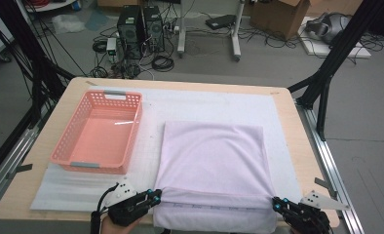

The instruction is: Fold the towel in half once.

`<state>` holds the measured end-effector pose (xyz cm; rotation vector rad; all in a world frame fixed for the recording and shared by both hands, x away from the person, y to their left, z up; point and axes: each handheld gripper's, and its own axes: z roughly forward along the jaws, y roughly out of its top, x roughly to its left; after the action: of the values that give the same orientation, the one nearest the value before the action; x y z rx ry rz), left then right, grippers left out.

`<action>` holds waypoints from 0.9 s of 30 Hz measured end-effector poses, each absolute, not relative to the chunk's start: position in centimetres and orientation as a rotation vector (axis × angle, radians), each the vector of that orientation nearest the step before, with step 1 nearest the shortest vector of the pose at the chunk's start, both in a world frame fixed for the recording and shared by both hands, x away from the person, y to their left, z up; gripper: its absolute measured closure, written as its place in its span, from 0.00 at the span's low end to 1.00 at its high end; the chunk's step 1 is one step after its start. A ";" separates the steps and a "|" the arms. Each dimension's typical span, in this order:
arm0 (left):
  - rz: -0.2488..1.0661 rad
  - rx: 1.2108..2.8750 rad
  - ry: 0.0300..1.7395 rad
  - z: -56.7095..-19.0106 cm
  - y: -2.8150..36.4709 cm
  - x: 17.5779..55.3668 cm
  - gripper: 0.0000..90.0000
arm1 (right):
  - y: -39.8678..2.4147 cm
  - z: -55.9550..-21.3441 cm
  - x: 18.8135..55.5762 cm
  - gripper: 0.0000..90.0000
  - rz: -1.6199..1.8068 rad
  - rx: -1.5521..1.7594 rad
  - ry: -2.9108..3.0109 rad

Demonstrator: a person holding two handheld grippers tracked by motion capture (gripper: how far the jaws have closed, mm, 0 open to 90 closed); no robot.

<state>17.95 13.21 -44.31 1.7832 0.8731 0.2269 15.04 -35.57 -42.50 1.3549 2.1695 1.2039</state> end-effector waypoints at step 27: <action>0.233 1.668 0.911 -43.8 14.6 18.3 0.56 | -36.2 -42.0 14.2 0.69 1.209 1.409 2.075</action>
<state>18.27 14.64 -43.84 1.6680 0.9108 0.2327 14.16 -36.20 -42.03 1.4086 2.0752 1.2094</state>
